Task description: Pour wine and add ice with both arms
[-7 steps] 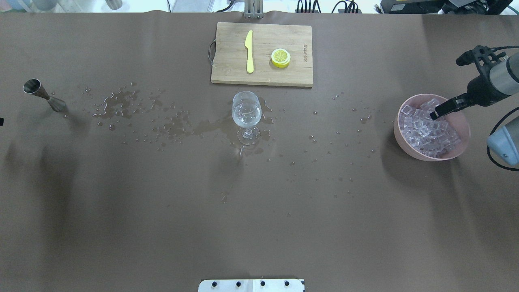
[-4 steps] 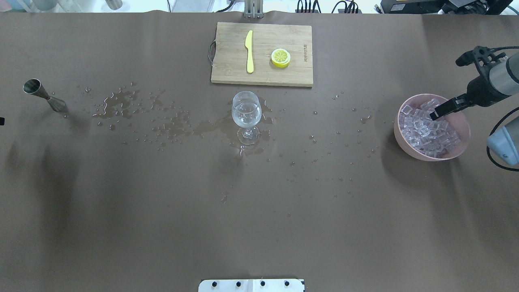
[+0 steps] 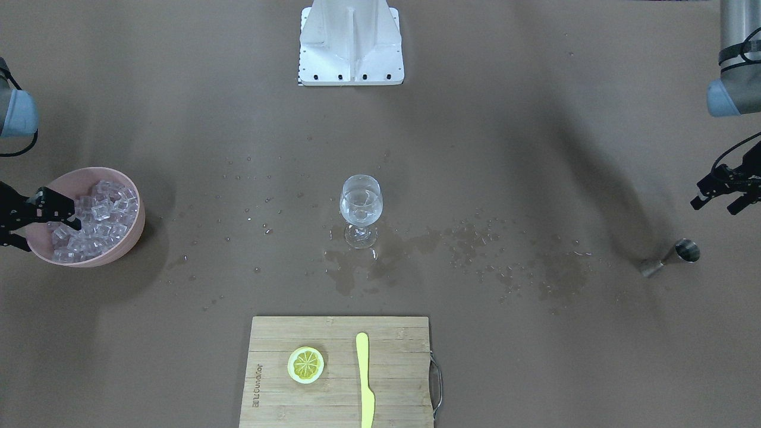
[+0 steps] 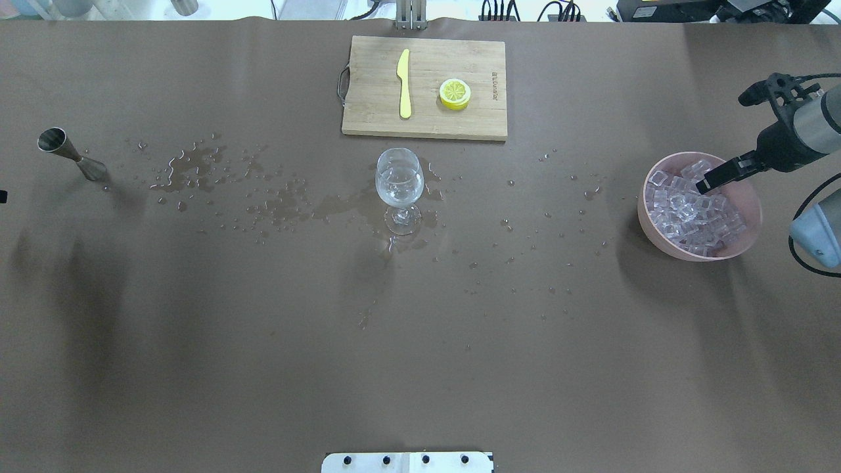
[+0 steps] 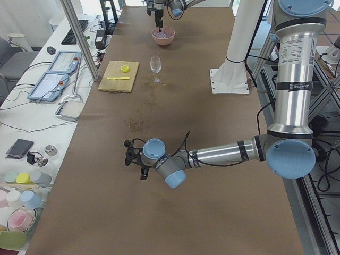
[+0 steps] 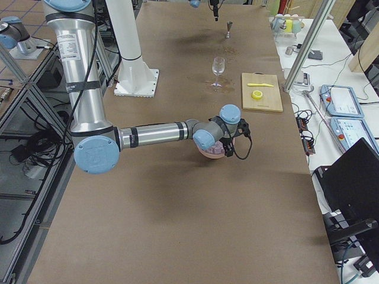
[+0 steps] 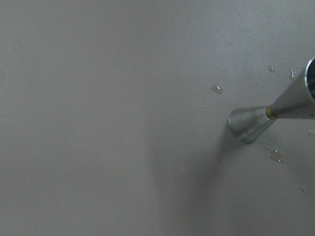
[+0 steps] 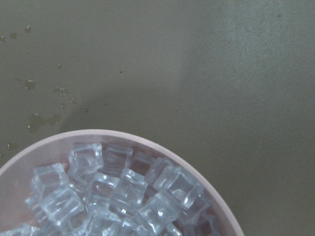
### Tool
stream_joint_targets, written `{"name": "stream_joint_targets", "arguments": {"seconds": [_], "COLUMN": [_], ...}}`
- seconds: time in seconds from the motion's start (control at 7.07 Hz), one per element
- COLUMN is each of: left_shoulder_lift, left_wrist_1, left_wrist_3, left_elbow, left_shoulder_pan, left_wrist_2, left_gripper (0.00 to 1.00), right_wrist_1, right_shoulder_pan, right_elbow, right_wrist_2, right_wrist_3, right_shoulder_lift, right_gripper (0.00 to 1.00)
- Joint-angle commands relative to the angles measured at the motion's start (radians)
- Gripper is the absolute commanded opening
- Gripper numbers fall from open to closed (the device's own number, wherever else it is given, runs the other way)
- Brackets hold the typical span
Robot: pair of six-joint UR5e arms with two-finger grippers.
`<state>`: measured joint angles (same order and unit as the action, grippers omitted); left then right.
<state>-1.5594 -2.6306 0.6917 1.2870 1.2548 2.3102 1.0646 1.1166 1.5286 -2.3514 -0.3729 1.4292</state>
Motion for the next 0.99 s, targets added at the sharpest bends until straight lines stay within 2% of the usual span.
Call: {"name": "stream_joint_targets", "arguments": {"seconds": [0.0,0.57,0.85], "left_shoulder_lift": [-0.001,-0.001,0.001], "left_wrist_1": [0.000,0.006,0.020], "left_wrist_3": [0.000,-0.021,-0.089], "left_elbow": [0.000,0.006,0.005], "left_shoulder_pan": [0.000,0.000,0.002], "left_wrist_2": [0.000,-0.003,-0.003], "left_gripper": [0.98,0.98,0.98], "right_wrist_1": [0.000,0.000,0.009], "right_shoulder_pan": [0.002,0.021,0.075], "right_elbow": [0.004,0.021,0.025], "right_wrist_2": [0.000,-0.005,-0.012], "right_wrist_3": [-0.001,-0.003,0.003], "right_shoulder_lift": [-0.001,-0.003,-0.003], "right_gripper": [1.00,1.00,1.00]}}
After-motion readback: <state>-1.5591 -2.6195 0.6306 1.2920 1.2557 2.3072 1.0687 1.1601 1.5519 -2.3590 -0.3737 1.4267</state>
